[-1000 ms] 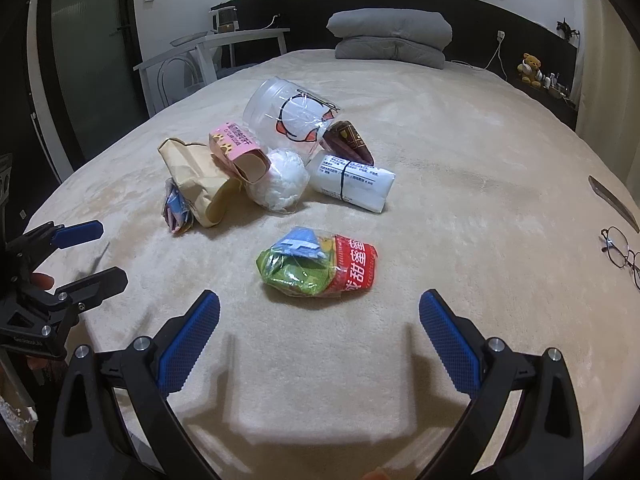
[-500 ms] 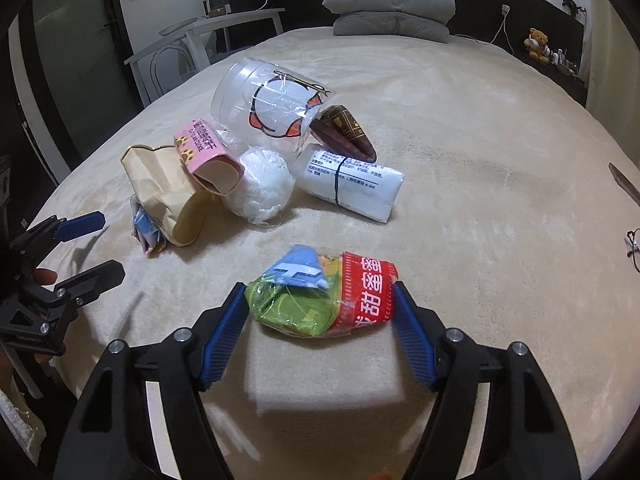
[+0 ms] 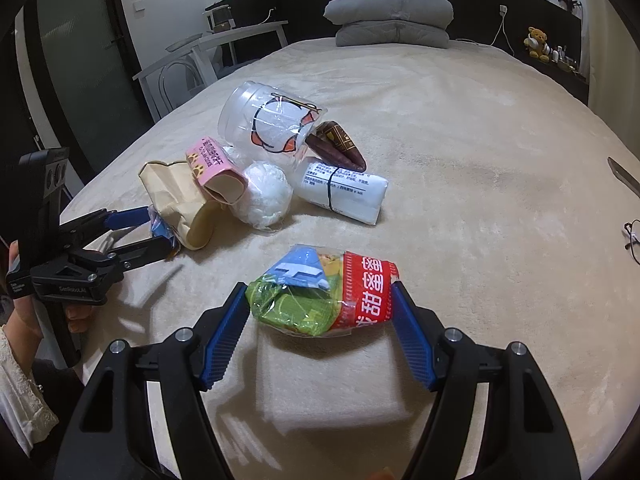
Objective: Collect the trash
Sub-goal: 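Grasp the green-and-red snack wrapper with the right tool while the left tool grasps the candy wrapper, then carry both wrappers off the bed edge down over the clear plastic bag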
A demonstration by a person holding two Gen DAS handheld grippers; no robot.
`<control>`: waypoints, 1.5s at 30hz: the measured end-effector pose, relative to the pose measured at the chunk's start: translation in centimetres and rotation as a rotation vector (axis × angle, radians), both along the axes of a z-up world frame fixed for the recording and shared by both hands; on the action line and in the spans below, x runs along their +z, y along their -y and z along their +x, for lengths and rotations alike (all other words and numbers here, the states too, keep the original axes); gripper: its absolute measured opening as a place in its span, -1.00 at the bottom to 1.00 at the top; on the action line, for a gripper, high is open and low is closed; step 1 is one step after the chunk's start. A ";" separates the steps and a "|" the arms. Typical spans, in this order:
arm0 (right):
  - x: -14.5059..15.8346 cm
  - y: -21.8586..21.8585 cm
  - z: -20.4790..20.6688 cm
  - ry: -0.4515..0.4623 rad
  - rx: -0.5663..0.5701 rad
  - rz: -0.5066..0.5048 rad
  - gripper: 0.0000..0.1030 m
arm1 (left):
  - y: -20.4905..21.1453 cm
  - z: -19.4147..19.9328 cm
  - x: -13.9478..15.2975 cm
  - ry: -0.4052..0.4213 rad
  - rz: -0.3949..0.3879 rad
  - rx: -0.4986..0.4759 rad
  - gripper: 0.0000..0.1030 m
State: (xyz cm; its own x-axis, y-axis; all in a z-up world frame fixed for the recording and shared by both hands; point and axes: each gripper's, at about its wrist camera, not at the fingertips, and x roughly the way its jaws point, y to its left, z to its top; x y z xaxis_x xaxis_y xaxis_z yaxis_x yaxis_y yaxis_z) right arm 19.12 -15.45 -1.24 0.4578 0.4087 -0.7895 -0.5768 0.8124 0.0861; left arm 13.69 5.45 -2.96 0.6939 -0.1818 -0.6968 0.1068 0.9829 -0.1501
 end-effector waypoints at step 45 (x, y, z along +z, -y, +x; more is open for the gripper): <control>1.6 3.8 -11.1 0.051 0.107 0.109 0.36 | 8.7 -14.0 2.2 0.064 0.010 -0.038 0.00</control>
